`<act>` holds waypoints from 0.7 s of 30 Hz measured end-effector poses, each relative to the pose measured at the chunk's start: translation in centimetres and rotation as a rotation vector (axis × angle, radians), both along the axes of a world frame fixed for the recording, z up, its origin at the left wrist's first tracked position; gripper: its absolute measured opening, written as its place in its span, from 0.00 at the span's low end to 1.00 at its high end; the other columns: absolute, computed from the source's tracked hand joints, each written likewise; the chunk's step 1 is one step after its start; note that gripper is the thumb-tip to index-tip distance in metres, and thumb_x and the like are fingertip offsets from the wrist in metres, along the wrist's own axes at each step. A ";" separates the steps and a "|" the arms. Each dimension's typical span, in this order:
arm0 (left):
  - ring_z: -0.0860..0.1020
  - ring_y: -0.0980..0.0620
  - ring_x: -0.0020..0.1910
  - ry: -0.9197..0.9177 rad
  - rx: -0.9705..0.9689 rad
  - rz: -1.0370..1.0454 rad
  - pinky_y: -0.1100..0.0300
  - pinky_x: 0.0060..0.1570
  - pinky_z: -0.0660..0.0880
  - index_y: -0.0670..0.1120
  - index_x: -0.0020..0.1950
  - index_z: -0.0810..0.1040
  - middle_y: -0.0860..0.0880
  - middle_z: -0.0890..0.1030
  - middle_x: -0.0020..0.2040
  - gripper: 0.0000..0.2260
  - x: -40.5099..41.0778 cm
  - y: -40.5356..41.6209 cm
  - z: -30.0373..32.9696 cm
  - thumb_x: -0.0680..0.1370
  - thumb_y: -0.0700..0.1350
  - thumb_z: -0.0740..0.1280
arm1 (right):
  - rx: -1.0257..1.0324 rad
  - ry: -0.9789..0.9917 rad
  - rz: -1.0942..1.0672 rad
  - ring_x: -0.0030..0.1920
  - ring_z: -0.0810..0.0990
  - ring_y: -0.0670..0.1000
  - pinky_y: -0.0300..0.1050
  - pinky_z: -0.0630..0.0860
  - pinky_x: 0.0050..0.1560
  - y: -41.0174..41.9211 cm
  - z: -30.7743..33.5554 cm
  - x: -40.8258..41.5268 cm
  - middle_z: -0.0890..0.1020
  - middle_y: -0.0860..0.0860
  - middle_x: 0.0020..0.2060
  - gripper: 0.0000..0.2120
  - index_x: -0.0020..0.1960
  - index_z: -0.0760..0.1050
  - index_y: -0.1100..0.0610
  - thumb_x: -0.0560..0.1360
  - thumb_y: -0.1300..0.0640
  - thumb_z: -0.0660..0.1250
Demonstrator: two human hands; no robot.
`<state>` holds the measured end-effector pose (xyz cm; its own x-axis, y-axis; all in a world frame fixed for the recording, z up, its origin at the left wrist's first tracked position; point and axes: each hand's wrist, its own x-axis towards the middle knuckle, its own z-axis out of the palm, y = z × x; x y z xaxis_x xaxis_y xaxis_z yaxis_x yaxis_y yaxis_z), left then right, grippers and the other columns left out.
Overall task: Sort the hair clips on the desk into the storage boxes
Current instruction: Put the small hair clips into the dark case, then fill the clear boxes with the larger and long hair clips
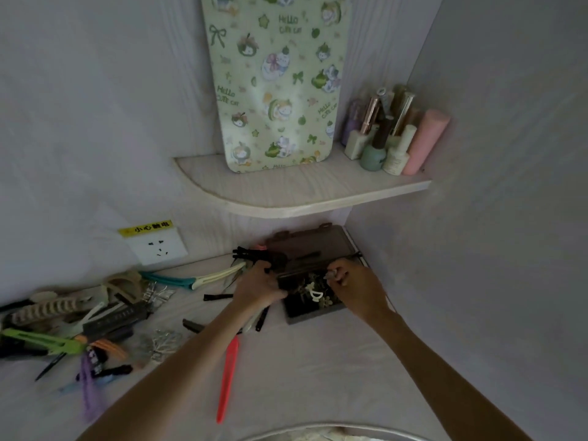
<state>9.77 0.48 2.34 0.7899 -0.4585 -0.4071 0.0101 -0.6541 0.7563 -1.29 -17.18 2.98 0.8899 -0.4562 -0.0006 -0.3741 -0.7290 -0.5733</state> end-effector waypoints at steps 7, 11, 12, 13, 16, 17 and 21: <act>0.78 0.50 0.57 -0.135 0.003 -0.018 0.63 0.48 0.72 0.45 0.68 0.70 0.49 0.79 0.59 0.24 0.3 0.1 0.3 0.72 0.41 0.70 | 0.037 0.058 0.007 0.41 0.78 0.46 0.40 0.76 0.39 0.0 0.0 0.8 0.79 0.47 0.41 0.09 0.54 0.79 0.52 0.75 0.57 0.65; 0.78 0.50 0.56 -0.145 -0.055 0.001 0.58 0.53 0.74 0.44 0.64 0.73 0.49 0.79 0.58 0.20 0.5 2.5 0.4 0.73 0.42 0.69 | 0.037 0.006 0.121 0.38 0.77 0.46 0.40 0.76 0.41 1.8 0.9 1.8 0.83 0.51 0.41 0.08 0.51 0.81 0.53 0.75 0.61 0.65; 0.78 0.51 0.56 -0.165 -0.042 -0.015 0.60 0.53 0.74 0.44 0.63 0.74 0.49 0.79 0.58 0.18 0.6 3.4 0.6 0.74 0.41 0.68 | 0.048 0.013 0.157 0.37 0.77 0.46 0.41 0.76 0.41 2.5 1.1 2.1 0.83 0.50 0.41 0.08 0.50 0.81 0.53 0.75 0.61 0.65; 0.79 0.53 0.54 -0.195 -0.023 -0.018 0.61 0.51 0.73 0.46 0.62 0.75 0.50 0.80 0.58 0.16 0.7 4.9 0.7 0.74 0.42 0.67 | 0.053 0.029 0.203 0.37 0.76 0.45 0.39 0.75 0.41 3.7 1.2 2.8 0.82 0.49 0.41 0.08 0.51 0.81 0.53 0.75 0.60 0.64; 0.79 0.57 0.49 -0.236 0.001 0.032 0.59 0.52 0.77 0.49 0.57 0.78 0.52 0.81 0.55 0.11 1.1 9.3 0.8 0.75 0.42 0.66 | 0.047 0.059 0.366 0.39 0.75 0.44 0.34 0.70 0.42 7.3 1.0 4.8 0.83 0.50 0.46 0.09 0.52 0.80 0.55 0.76 0.60 0.63; 0.79 0.57 0.48 -0.253 0.007 0.066 0.62 0.50 0.76 0.49 0.56 0.78 0.52 0.81 0.55 0.10 1.2 11.4 0.9 0.75 0.42 0.65 | 0.064 0.066 0.411 0.40 0.75 0.44 0.34 0.69 0.42 9.1 0.8 5.8 0.83 0.51 0.47 0.09 0.52 0.80 0.55 0.77 0.60 0.63; 0.78 0.57 0.51 -0.356 0.070 0.203 0.67 0.47 0.71 0.49 0.57 0.78 0.53 0.81 0.55 0.10 0.9 17.7 1.2 0.77 0.40 0.63 | 0.121 0.094 0.444 0.44 0.77 0.45 0.35 0.71 0.44 14.3 0.4 8.4 0.80 0.48 0.44 0.10 0.53 0.80 0.55 0.77 0.60 0.61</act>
